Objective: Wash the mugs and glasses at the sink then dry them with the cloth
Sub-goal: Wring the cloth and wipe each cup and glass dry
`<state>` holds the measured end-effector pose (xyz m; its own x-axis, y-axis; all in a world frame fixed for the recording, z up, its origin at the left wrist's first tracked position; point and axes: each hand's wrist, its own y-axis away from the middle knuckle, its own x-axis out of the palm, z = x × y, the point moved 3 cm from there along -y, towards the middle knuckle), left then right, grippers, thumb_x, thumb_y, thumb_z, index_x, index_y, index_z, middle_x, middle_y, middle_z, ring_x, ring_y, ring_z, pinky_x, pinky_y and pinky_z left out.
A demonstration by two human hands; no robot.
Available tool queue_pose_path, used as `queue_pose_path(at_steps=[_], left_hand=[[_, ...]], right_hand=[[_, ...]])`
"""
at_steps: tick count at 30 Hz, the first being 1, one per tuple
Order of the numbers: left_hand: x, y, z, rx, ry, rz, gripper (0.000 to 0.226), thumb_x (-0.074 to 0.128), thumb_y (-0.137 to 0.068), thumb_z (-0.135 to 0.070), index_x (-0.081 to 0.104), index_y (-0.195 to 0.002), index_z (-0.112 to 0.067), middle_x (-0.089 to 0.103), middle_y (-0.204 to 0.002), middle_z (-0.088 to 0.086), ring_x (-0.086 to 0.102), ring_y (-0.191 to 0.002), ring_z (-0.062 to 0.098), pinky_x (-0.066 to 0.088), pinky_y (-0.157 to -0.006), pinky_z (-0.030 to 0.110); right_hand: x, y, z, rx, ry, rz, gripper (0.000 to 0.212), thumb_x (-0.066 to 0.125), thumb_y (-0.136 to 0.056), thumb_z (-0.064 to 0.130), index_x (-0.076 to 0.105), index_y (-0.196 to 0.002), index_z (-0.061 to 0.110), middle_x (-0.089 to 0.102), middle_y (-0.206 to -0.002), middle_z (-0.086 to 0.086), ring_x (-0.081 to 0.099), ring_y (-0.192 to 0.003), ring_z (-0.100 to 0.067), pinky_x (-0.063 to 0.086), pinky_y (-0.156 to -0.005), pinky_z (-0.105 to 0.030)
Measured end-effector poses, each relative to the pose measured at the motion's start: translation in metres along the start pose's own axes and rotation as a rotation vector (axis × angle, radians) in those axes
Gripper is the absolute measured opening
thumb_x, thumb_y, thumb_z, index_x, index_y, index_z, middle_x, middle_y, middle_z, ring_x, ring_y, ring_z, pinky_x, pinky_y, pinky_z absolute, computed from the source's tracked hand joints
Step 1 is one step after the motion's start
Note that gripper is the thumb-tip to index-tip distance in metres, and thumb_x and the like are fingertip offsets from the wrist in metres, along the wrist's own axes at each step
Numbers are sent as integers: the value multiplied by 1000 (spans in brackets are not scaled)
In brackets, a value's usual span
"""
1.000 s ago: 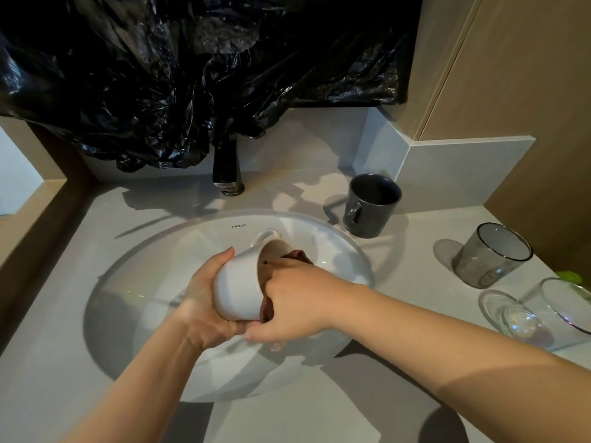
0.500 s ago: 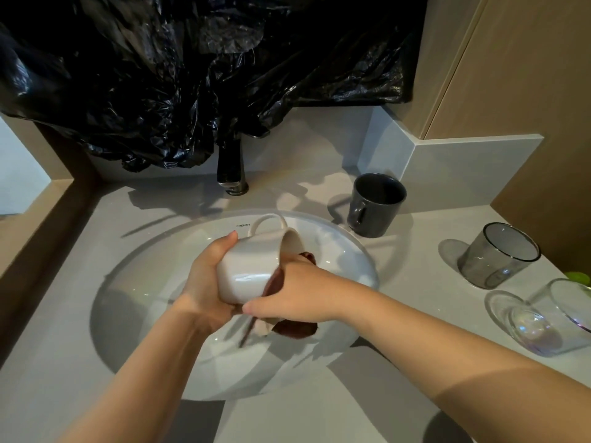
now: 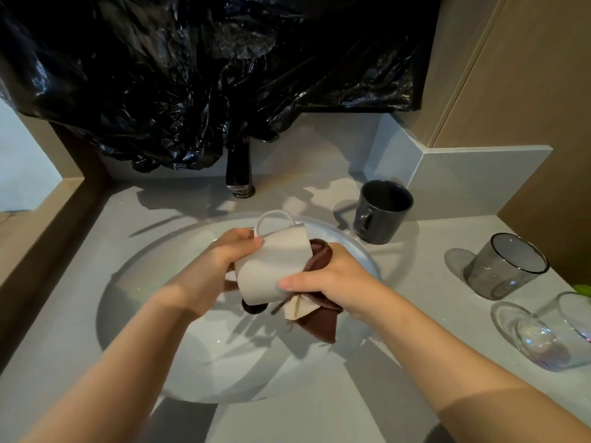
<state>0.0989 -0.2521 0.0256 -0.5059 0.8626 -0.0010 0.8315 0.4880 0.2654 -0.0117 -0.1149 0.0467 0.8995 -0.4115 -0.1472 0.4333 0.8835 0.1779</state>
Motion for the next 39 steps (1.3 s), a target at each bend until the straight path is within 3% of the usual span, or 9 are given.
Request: queue_pose_path(at_steps=[7, 13, 18, 22, 27, 29, 31, 33, 39], left_hand=[[1, -11, -30, -10, -435, 102, 62, 56, -60, -69, 66, -87, -14, 63, -77, 3, 56, -72, 18, 43, -66, 29], [-1, -17, -35, -135, -196, 209, 49, 54, -81, -54, 43, -59, -11, 45, -63, 2, 30, -38, 6, 19, -33, 13], [1, -16, -30, -180, -129, 213, 35, 44, -96, -35, 46, -70, -13, 40, -60, -1, 39, -43, 10, 35, -38, 18], [0, -21, -22, -143, -43, 86, 34, 42, -99, -33, 45, -70, -17, 33, -56, -5, 27, -44, 7, 23, -39, 15], [-1, -17, -10, -194, 266, -27, 41, 38, -100, -34, 40, -63, -18, 33, -51, -6, 29, -42, 7, 26, -38, 15], [6, -16, -7, -179, 340, -80, 42, 37, -101, -34, 40, -63, -18, 33, -51, -5, 29, -42, 8, 27, -38, 16], [19, -15, -8, -154, 336, -102, 40, 38, -100, -35, 45, -67, -14, 39, -56, 2, 37, -49, 14, 35, -49, 21], [32, -11, -10, -115, 295, -82, 33, 43, -97, -39, 53, -85, -10, 47, -76, 11, 41, -69, 27, 39, -69, 33], [36, -1, -21, -46, 260, -39, 41, 35, -101, -31, 37, -63, -16, 31, -54, -3, 27, -50, 11, 22, -53, 25]], right_hand=[[-10, 2, 9, 9, 272, 210, 25, 79, -71, 5, 70, -91, 15, 70, -79, 9, 66, -77, -5, 52, -75, -21], [-21, 0, 10, 16, 406, 244, 34, 80, -71, 9, 67, -102, 10, 70, -86, 6, 64, -76, 2, 49, -71, -11], [-27, -7, -3, -28, 402, 50, 35, 85, -63, 6, 68, -94, 11, 70, -84, -4, 65, -78, -12, 55, -80, -30], [-23, -11, -6, -74, 396, -67, 41, 82, -64, 0, 66, -96, 21, 70, -83, 0, 65, -73, -8, 54, -70, -19], [-21, -1, -5, -84, -153, -685, 17, 65, -88, 17, 60, -89, 33, 64, -81, 15, 61, -77, -3, 46, -71, -14], [6, 5, -11, -128, -164, -655, 33, 59, -89, 37, 50, -120, 44, 63, -114, 12, 58, -105, -5, 44, -91, -14], [44, 8, -14, -173, 72, -444, 56, 39, -78, 66, 19, -131, 67, 18, -155, 19, 21, -141, -6, 19, -115, -24], [60, 5, -18, -221, 307, -366, 54, 17, -69, 73, 1, -120, 75, -20, -144, 35, -14, -142, 3, -3, -115, -27], [21, -16, -8, -172, -145, -557, 46, 31, -70, 83, 21, -113, 75, 18, -153, 14, 21, -140, -11, 13, -119, -40]])
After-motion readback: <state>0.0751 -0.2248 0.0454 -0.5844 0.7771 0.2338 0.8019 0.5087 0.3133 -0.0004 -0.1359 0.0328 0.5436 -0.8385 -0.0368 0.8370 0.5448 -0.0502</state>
